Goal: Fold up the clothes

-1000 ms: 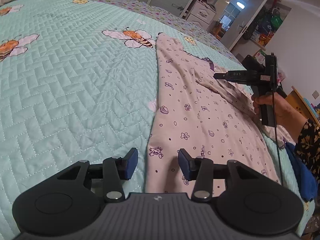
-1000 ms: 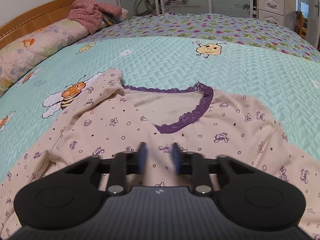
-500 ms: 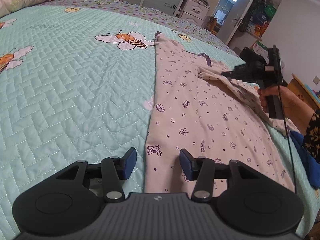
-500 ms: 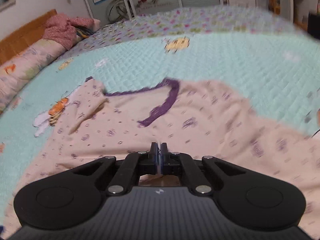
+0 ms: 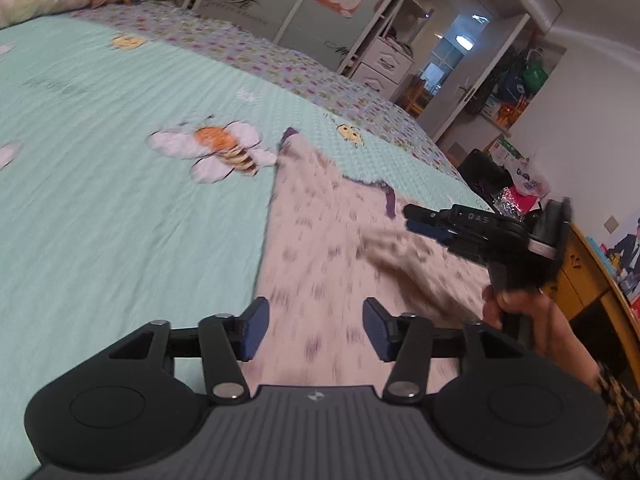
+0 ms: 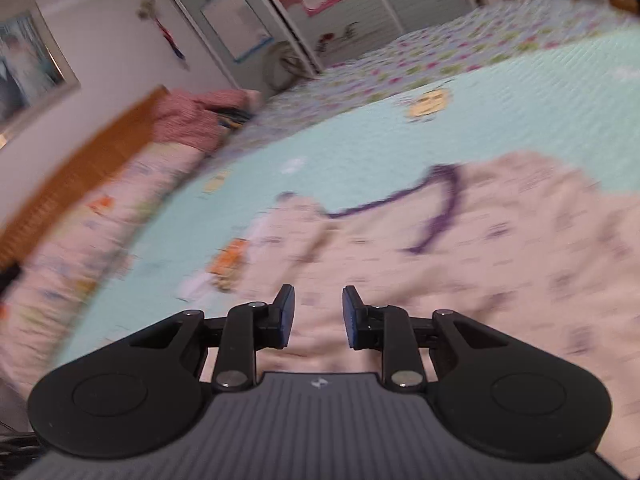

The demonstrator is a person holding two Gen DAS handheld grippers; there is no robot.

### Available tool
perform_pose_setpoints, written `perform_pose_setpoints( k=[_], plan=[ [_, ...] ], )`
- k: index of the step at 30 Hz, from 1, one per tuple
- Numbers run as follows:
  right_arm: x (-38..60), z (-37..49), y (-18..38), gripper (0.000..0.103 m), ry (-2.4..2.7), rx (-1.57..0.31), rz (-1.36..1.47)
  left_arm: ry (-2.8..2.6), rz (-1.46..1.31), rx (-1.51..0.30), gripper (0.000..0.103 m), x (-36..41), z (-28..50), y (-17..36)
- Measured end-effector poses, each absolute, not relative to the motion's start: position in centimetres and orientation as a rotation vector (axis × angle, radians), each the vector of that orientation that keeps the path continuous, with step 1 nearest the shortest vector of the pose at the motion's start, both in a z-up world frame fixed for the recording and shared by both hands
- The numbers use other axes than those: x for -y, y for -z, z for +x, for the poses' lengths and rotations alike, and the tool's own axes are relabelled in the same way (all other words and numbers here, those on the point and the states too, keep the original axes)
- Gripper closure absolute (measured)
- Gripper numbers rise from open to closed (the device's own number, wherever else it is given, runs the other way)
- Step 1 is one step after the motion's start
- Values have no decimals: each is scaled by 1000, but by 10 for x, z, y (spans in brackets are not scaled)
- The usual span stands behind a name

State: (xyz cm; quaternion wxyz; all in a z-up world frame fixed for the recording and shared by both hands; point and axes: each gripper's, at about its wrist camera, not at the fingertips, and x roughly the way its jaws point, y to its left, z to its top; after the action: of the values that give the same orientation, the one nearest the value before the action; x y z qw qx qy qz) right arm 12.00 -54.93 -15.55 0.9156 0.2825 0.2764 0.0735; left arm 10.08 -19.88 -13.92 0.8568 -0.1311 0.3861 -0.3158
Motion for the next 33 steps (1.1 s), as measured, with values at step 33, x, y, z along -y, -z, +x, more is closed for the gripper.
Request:
perform_pose_setpoints(
  k=[33],
  plan=[
    [514,239,160,48,39,-535,506,551,-76,-713,63,199,94,189]
  ],
)
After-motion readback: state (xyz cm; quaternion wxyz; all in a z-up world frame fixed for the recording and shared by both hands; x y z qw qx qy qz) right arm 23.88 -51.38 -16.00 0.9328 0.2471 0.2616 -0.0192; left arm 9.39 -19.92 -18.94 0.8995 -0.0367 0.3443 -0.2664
